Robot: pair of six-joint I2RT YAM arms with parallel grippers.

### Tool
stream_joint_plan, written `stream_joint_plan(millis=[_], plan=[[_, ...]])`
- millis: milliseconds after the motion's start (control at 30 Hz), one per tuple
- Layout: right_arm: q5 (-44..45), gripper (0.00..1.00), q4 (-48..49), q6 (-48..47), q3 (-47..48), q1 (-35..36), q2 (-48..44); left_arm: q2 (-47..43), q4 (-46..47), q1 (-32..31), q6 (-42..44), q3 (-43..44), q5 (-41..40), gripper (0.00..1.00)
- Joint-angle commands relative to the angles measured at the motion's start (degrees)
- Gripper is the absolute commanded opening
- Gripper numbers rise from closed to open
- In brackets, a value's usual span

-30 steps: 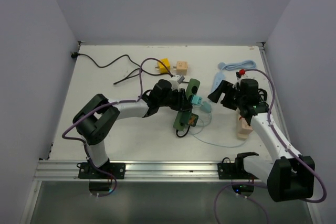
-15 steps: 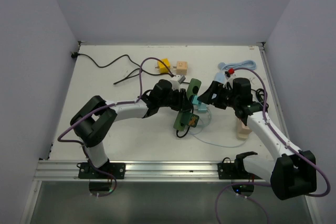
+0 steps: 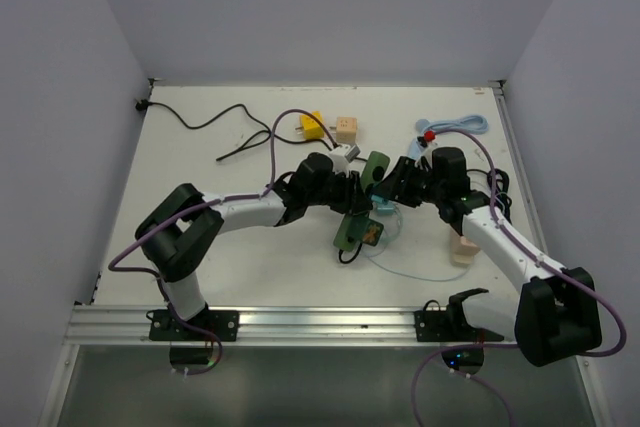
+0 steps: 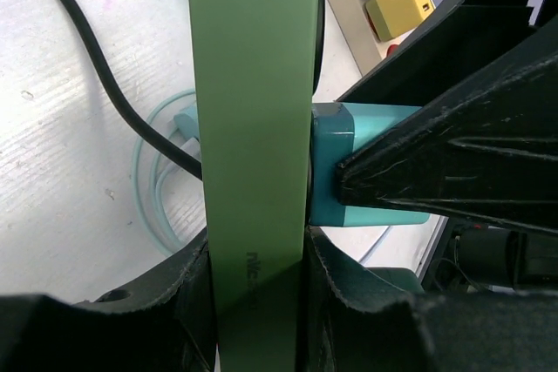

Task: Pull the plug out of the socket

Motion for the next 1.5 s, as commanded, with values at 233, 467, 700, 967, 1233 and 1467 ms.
stream_joint_plan(millis=[233, 467, 700, 967, 1233, 1467], plan=[[2.8, 0.19, 0.15, -0.19, 2.97, 1.25, -2.0, -2.38, -4.7, -1.9, 5.04, 6.6, -10.88, 0.0], [4.21, 0.08, -2.22, -0.28, 4.2, 2.4, -2.62, 0.7, -16.76, -4.63, 9.27, 11.62, -26.91, 0.0], [5.36, 0.06, -4.15, -0.72, 5.08, 2.75, -3.67, 3.16, -21.26, -4.89, 9.62, 12.33, -30.19, 0.0], [5.45, 0.06, -3.72, -2.92, 3.33, 2.57, -6.31, -1.4, 0.97, 3.44, 0.23, -0.32, -2.67, 0.0], [3.08, 0.03, -3.1, -3.36, 2.62, 2.13, -6.93, -2.29, 4.32, 6.62, -1.45, -2.61, 1.99, 0.0], [5.86, 0.02, -6.51, -4.23, 4.28, 2.13, -6.75, -1.58, 3.98, 8.46, -3.21, -4.28, 0.42, 0.0]])
